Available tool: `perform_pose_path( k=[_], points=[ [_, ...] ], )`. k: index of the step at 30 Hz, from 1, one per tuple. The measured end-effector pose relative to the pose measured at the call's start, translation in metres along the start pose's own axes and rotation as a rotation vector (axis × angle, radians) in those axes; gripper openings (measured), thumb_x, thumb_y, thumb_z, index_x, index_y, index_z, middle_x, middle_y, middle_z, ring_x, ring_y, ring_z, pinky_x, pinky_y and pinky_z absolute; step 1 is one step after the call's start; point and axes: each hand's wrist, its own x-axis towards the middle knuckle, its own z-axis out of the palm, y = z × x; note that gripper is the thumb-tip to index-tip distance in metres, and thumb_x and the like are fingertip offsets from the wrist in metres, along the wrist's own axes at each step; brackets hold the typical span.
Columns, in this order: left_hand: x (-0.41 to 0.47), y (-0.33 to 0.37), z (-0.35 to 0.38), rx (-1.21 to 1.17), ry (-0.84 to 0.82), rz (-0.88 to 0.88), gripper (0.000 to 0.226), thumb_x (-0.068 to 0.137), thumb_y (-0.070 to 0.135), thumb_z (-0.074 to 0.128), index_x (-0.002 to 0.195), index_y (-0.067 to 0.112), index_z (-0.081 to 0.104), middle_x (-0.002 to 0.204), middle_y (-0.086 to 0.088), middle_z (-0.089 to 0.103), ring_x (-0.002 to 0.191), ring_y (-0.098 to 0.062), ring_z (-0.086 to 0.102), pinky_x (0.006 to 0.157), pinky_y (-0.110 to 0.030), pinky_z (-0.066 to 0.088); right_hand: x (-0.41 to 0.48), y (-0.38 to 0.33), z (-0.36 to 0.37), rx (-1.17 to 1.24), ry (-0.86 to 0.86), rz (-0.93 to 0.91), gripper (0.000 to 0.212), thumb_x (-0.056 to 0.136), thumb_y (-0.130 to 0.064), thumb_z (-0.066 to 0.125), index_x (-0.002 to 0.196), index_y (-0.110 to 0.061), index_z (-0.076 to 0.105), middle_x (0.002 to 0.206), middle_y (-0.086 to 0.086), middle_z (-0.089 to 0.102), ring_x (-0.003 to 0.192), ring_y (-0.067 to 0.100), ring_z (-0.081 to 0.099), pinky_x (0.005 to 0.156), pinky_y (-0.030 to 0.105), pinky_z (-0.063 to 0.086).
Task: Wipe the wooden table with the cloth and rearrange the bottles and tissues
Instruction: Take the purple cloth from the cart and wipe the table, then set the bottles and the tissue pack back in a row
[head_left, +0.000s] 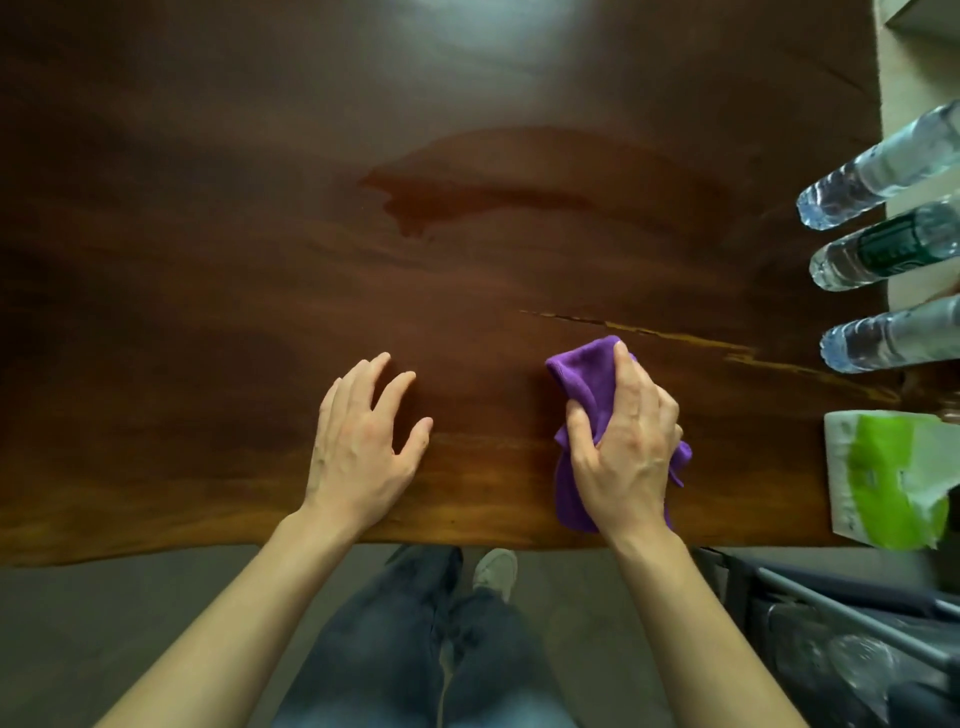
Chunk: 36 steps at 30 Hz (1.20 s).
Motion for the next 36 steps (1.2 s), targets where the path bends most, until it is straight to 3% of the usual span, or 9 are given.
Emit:
perform_pose_path(
  k=[5,14,18,23,28,32,34,36],
  points=[
    [-0.018,0.002,0.022,0.093,0.034,0.025,0.059,0.094,0.045,0.059,0.146,0.021,0.047,0.160,-0.012,0.031,0.151,-0.032,0.022,0.123,-0.053,0.019,-0.029,0.015,0.017,-0.104,-0.042,0.039,0.069,0.093,-0.036,0.062,0.154,-0.018,0.037,0.148,0.009,0.050,0.123,0.030,0.047,0.091,0.047,0.044],
    [-0.034,-0.001,0.035,0.169,-0.033,0.002,0.066,0.094,0.049,0.057,0.152,0.021,0.041,0.164,-0.013,0.023,0.154,-0.031,0.014,0.124,-0.051,0.014,-0.043,0.021,0.028,-0.168,-0.150,0.069,0.074,0.096,-0.051,0.052,0.159,-0.023,0.025,0.159,0.013,0.034,0.141,0.034,0.036,0.106,0.055,0.036],
    [-0.035,0.010,0.023,0.095,-0.032,-0.019,0.061,0.092,0.039,0.065,0.145,0.014,0.048,0.156,-0.013,0.038,0.147,-0.031,0.031,0.119,-0.049,0.029,-0.045,0.025,0.005,-0.048,-0.144,0.070,0.067,0.096,-0.050,0.053,0.153,-0.019,0.039,0.156,0.012,0.041,0.140,0.033,0.041,0.109,0.051,0.038],
    [-0.029,0.039,0.005,-0.027,-0.026,0.042,0.046,0.090,0.026,0.070,0.133,0.013,0.059,0.138,-0.008,0.058,0.129,-0.028,0.054,0.106,-0.047,0.046,-0.046,0.051,-0.037,0.115,-0.114,0.079,0.035,0.099,-0.034,0.061,0.127,-0.013,0.061,0.129,0.007,0.064,0.113,0.022,0.062,0.094,0.040,0.056],
    [-0.008,0.083,-0.007,-0.102,-0.108,0.170,0.029,0.092,0.028,0.067,0.120,0.022,0.064,0.115,0.004,0.068,0.102,-0.014,0.065,0.086,-0.037,0.058,-0.045,0.085,-0.080,0.103,0.016,0.196,0.017,0.096,-0.022,0.065,0.111,-0.014,0.069,0.106,0.004,0.073,0.095,0.020,0.068,0.082,0.039,0.060],
    [0.018,0.131,0.000,-0.149,-0.170,0.327,0.022,0.090,0.023,0.070,0.112,0.024,0.066,0.102,0.011,0.068,0.087,-0.006,0.065,0.077,-0.024,0.056,-0.044,0.114,-0.115,0.082,0.167,0.291,0.010,0.095,-0.013,0.067,0.104,-0.011,0.072,0.101,0.005,0.073,0.092,0.021,0.067,0.082,0.038,0.058],
    [0.033,0.163,0.010,-0.121,-0.186,0.431,0.021,0.088,0.020,0.071,0.109,0.020,0.068,0.100,0.008,0.070,0.084,-0.008,0.065,0.074,-0.015,0.048,-0.045,0.130,-0.135,0.080,0.260,0.343,0.011,0.096,-0.013,0.065,0.104,-0.010,0.072,0.101,0.005,0.073,0.093,0.020,0.067,0.083,0.034,0.057],
    [0.047,0.197,0.021,-0.096,-0.191,0.531,0.021,0.088,0.017,0.073,0.108,0.015,0.071,0.102,0.002,0.073,0.088,-0.016,0.068,0.076,-0.018,0.047,-0.044,0.144,-0.150,0.074,0.334,0.372,0.013,0.096,-0.015,0.064,0.105,-0.008,0.071,0.103,0.007,0.072,0.096,0.022,0.067,0.086,0.037,0.057]
  ],
)
